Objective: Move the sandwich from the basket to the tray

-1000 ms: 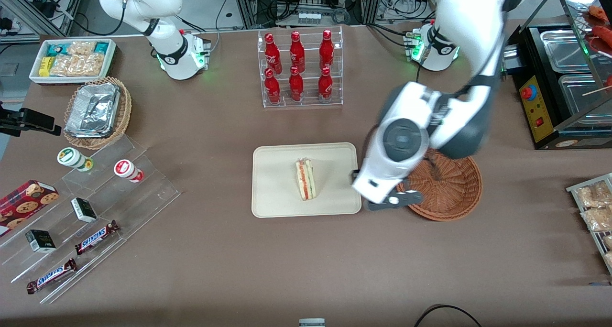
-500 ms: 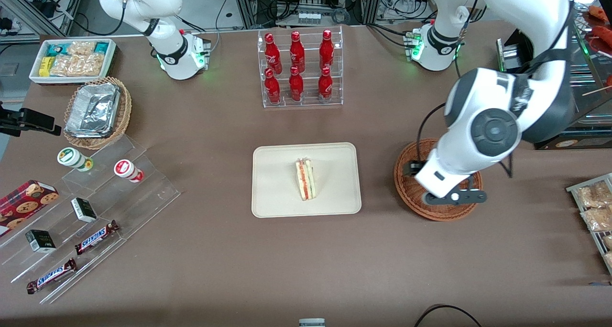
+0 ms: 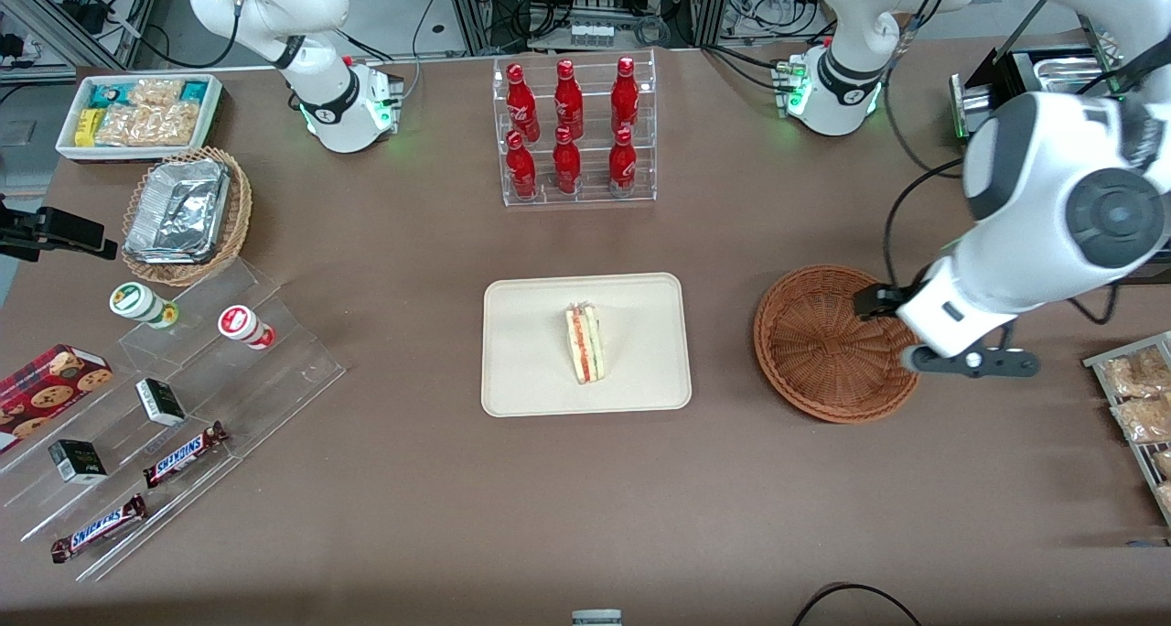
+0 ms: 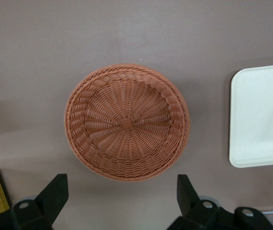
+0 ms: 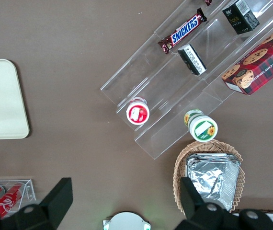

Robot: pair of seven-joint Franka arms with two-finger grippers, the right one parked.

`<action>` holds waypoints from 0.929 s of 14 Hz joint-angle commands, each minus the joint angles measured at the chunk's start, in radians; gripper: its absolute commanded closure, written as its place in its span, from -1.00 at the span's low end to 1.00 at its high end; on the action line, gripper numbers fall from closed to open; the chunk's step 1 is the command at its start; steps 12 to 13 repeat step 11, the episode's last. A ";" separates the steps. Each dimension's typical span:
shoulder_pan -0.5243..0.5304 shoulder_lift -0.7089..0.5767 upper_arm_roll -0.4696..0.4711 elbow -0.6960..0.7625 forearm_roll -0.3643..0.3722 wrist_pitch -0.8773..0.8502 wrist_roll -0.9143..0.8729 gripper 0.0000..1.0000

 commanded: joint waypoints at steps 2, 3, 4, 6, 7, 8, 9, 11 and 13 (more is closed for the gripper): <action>0.137 -0.072 -0.119 -0.037 -0.011 -0.051 0.030 -1.00; 0.139 -0.093 -0.119 -0.036 -0.011 -0.069 0.031 -1.00; 0.139 -0.110 -0.118 -0.034 -0.008 -0.086 0.031 -1.00; 0.142 -0.136 -0.119 -0.031 -0.007 -0.109 0.031 -1.00; 0.168 -0.150 -0.127 -0.031 -0.007 -0.129 0.031 -1.00; 0.188 -0.165 -0.151 -0.031 -0.007 -0.149 0.033 -1.00; 0.200 -0.175 -0.158 -0.031 -0.007 -0.155 0.031 -1.00; 0.202 -0.181 -0.156 -0.031 -0.011 -0.155 0.031 -1.00; 0.202 -0.181 -0.156 -0.031 -0.011 -0.155 0.031 -1.00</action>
